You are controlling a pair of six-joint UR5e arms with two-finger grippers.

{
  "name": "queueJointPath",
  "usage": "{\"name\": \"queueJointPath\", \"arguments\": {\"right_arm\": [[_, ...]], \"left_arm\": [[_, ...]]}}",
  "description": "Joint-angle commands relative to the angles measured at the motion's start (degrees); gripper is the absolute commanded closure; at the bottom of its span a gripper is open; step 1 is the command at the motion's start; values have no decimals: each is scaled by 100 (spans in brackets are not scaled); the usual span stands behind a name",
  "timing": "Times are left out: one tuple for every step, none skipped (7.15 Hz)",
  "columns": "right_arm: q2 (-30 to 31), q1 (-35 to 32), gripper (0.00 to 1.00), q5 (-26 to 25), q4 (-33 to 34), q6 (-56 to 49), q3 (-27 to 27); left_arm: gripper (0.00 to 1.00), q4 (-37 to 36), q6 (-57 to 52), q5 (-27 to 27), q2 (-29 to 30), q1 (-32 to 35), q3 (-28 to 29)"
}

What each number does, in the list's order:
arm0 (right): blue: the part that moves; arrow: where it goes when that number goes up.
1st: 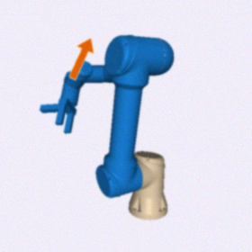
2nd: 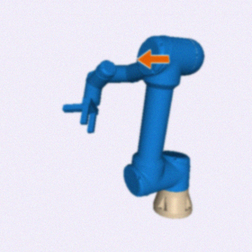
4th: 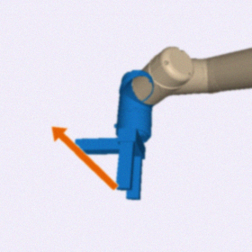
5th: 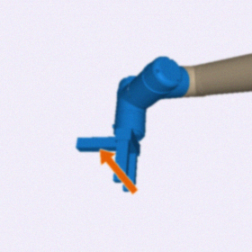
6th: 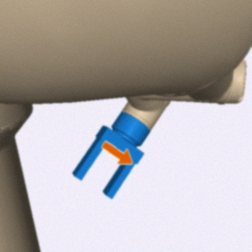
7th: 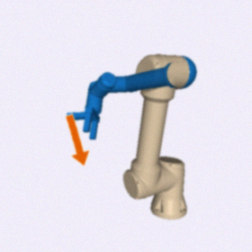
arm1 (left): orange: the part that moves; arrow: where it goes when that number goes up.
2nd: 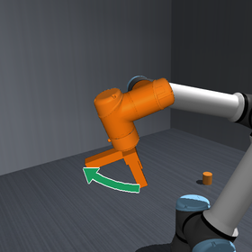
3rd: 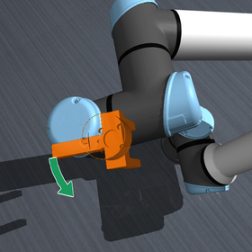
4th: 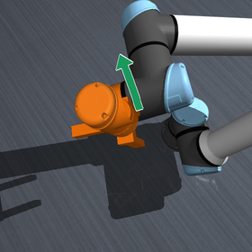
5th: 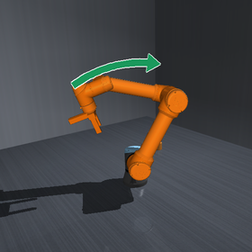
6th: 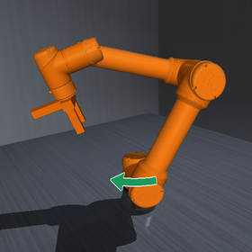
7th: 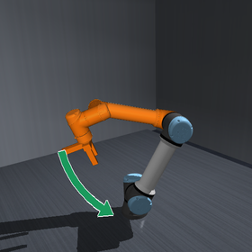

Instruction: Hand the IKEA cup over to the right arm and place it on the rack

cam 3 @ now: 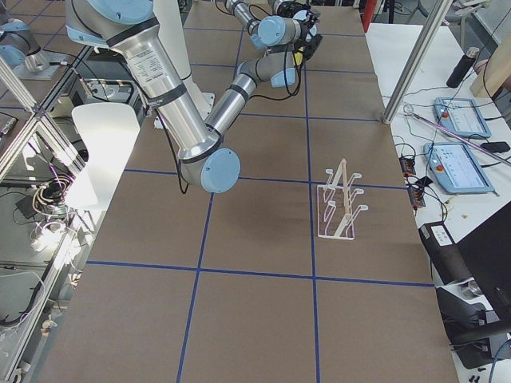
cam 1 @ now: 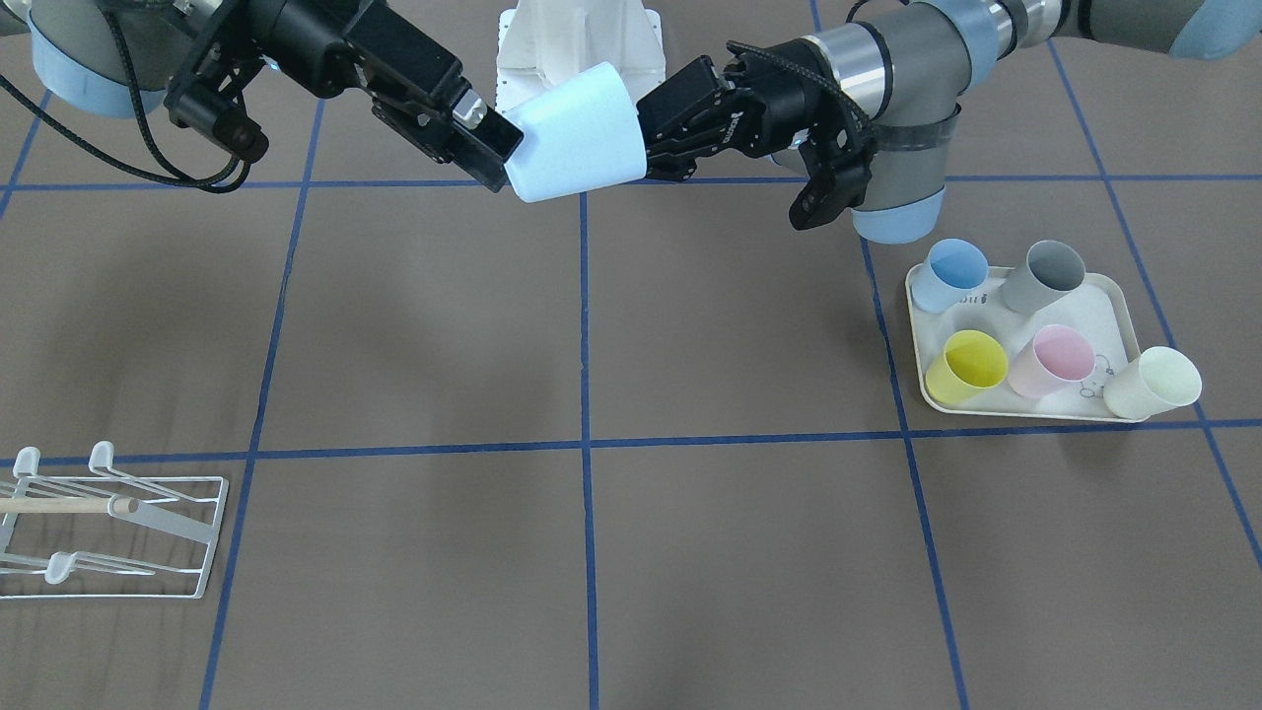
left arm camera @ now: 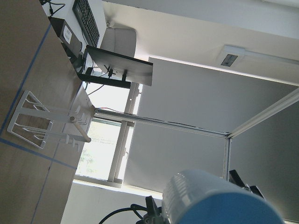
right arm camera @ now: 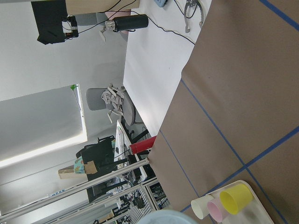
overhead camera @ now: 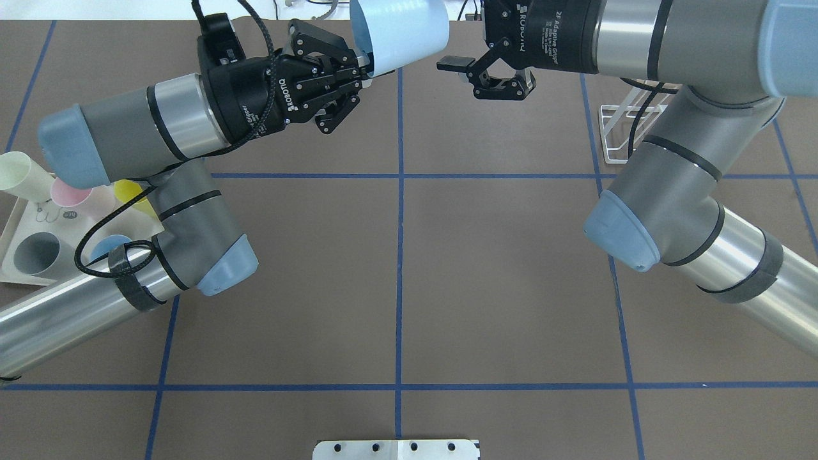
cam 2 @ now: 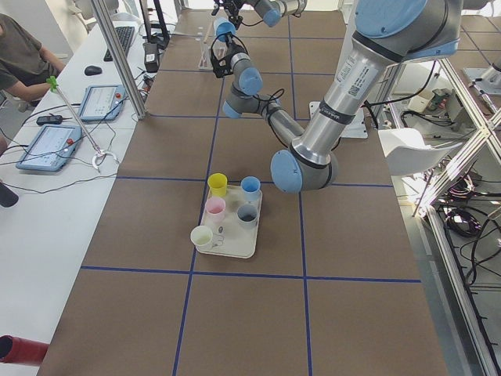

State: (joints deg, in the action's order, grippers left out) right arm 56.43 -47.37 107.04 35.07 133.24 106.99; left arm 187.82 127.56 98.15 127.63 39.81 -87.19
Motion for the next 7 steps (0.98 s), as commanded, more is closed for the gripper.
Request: {"name": "queueJointPath", "arguments": {"right_arm": [[0, 26, 0, 1, -9, 9, 6], [0, 43, 0, 1, -9, 0, 6], [0, 52, 0, 1, -9, 9, 15], [0, 52, 1, 1, 0, 9, 6], [0, 43, 3, 1, -9, 9, 15], [0, 52, 19, 1, -9, 9, 15], [0, 43, 61, 1, -18, 174, 24]], "left_arm": [[100, -9, -3, -7, 113, -35, 123], [100, -9, -3, -7, 122, -35, 123], [100, -9, -3, -7, 157, -35, 132], [100, -9, -3, -7, 157, -35, 132], [100, -9, -3, -7, 157, -35, 132], [100, -9, -12, -7, 157, -35, 132], [92, -18, -12, -7, 157, -35, 132]]}}
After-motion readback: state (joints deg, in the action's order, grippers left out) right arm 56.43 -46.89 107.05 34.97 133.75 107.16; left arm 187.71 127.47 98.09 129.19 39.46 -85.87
